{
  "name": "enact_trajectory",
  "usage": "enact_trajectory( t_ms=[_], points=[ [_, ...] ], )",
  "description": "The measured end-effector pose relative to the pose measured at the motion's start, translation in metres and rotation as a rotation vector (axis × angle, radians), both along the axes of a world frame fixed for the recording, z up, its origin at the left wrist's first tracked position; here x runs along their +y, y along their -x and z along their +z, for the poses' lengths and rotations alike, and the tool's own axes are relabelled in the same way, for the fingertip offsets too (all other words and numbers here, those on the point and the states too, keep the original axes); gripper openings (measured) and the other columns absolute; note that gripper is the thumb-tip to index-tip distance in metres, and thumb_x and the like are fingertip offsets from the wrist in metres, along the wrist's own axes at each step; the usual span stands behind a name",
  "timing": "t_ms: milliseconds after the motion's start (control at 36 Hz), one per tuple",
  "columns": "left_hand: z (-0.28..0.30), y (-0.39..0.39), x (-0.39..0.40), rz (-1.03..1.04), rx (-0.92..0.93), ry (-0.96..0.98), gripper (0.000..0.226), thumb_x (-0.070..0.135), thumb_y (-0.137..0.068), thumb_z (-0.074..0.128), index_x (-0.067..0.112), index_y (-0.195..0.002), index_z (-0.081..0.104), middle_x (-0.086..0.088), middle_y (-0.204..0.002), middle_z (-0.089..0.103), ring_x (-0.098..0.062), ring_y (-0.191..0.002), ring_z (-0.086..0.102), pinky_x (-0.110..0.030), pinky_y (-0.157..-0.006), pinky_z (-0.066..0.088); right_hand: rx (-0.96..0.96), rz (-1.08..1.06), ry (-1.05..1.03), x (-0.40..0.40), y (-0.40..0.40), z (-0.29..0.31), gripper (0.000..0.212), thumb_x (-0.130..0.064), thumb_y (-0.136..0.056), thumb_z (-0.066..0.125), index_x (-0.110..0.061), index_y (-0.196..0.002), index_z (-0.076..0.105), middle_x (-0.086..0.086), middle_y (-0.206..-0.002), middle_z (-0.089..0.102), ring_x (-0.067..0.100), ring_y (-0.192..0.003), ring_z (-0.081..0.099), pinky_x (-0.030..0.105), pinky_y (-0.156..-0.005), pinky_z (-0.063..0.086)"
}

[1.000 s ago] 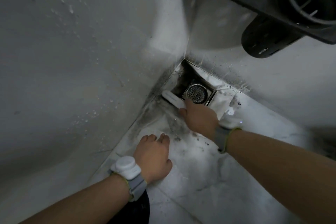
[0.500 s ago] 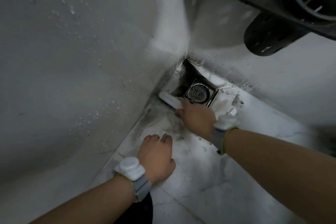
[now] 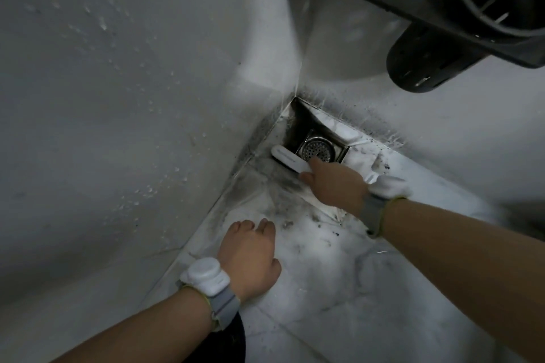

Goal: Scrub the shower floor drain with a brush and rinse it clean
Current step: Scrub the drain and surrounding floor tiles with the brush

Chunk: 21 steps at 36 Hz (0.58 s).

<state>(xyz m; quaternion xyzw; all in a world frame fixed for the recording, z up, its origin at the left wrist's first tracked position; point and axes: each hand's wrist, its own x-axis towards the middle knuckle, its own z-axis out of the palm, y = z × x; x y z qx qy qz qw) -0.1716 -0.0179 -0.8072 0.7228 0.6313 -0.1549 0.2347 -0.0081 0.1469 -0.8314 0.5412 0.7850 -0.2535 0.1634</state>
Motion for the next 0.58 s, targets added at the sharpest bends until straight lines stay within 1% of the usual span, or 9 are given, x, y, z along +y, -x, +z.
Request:
enact_trajectory(
  t_ms=[83, 139, 167, 250, 306, 361, 444, 528, 583],
  points=[
    [-0.001, 0.002, 0.0, 0.004, -0.004, 0.007, 0.069, 0.042, -0.086, 0.045, 0.008, -0.146, 0.035, -0.009, -0.134, 0.055, -0.028, -0.112, 0.051, -0.036, -0.099, 0.036, -0.021, -0.012, 0.064, -0.004, -0.032, 0.008, 0.039, -0.053, -0.102, 0.034, -0.022, -0.123, 0.044, 0.002, -0.097, 0.063, 0.021, -0.078, 0.06, 0.034, -0.069, 0.052],
    [-0.002, 0.003, 0.001, 0.0, -0.001, 0.005, 0.071, 0.042, -0.087, 0.045, 0.008, -0.148, 0.033, -0.01, -0.137, 0.054, -0.029, -0.114, 0.05, -0.036, -0.1, 0.036, -0.052, -0.026, 0.119, -0.009, -0.062, 0.009, 0.042, -0.054, -0.101, 0.034, -0.028, -0.134, 0.041, 0.002, -0.105, 0.063, 0.022, -0.088, 0.063, 0.037, -0.079, 0.053],
    [-0.003, 0.003, 0.001, -0.001, -0.005, 0.005, 0.071, 0.042, -0.087, 0.045, 0.007, -0.148, 0.033, -0.01, -0.138, 0.053, -0.029, -0.115, 0.05, -0.036, -0.1, 0.036, -0.089, -0.027, 0.147, -0.012, -0.075, 0.01, 0.043, -0.056, -0.101, 0.033, -0.029, -0.133, 0.041, 0.002, -0.101, 0.065, 0.023, -0.089, 0.064, 0.039, -0.081, 0.053],
    [-0.002, 0.004, 0.001, -0.017, 0.0, 0.006, 0.071, 0.042, -0.087, 0.046, 0.007, -0.148, 0.034, -0.01, -0.14, 0.052, -0.029, -0.116, 0.05, -0.037, -0.102, 0.035, -0.127, -0.026, 0.178, -0.016, -0.084, 0.007, 0.042, -0.056, -0.101, 0.031, -0.027, -0.128, 0.042, -0.001, -0.087, 0.061, 0.022, -0.079, 0.062, 0.041, -0.077, 0.055],
    [-0.002, 0.003, 0.001, -0.031, 0.013, 0.005, 0.07, 0.042, -0.086, 0.046, 0.008, -0.147, 0.035, -0.01, -0.139, 0.053, -0.029, -0.116, 0.05, -0.038, -0.101, 0.035, -0.069, -0.024, 0.168, -0.012, -0.066, 0.007, 0.043, -0.052, -0.102, 0.033, -0.023, -0.133, 0.041, 0.001, -0.096, 0.06, 0.019, -0.079, 0.059, 0.038, -0.079, 0.054],
    [-0.002, 0.001, 0.002, -0.035, 0.019, 0.004, 0.07, 0.042, -0.086, 0.045, 0.008, -0.147, 0.035, -0.01, -0.137, 0.054, -0.029, -0.115, 0.05, -0.038, -0.101, 0.035, -0.053, -0.006, 0.152, 0.0, -0.042, 0.01, 0.045, -0.052, -0.103, 0.032, -0.018, -0.13, 0.043, 0.006, -0.108, 0.06, 0.02, -0.084, 0.058, 0.038, -0.08, 0.053],
    [-0.002, 0.001, 0.002, -0.028, 0.022, 0.005, 0.072, 0.043, -0.087, 0.045, 0.008, -0.148, 0.032, -0.01, -0.14, 0.053, -0.029, -0.117, 0.049, -0.038, -0.102, 0.034, -0.125, 0.052, 0.158, 0.018, -0.018, 0.01, 0.049, -0.056, -0.102, 0.029, -0.017, -0.129, 0.042, 0.01, -0.112, 0.062, 0.026, -0.092, 0.061, 0.043, -0.082, 0.054],
    [-0.001, 0.001, 0.0, -0.018, 0.015, 0.008, 0.073, 0.043, -0.088, 0.045, 0.008, -0.15, 0.03, -0.009, -0.143, 0.05, -0.029, -0.119, 0.049, -0.038, -0.103, 0.034, -0.111, 0.062, 0.169, 0.016, -0.034, 0.012, 0.047, -0.055, -0.102, 0.031, -0.02, -0.129, 0.042, 0.007, -0.114, 0.06, 0.026, -0.093, 0.061, 0.043, -0.083, 0.053],
    [-0.001, 0.001, 0.0, -0.018, 0.012, 0.006, 0.074, 0.043, -0.088, 0.045, 0.008, -0.151, 0.029, -0.009, -0.144, 0.049, -0.029, -0.12, 0.049, -0.038, -0.104, 0.033, -0.094, 0.05, 0.183, 0.01, -0.059, 0.015, 0.046, -0.052, -0.102, 0.033, -0.021, -0.135, 0.042, 0.005, -0.118, 0.059, 0.023, -0.092, 0.061, 0.039, -0.085, 0.052]
  ],
)
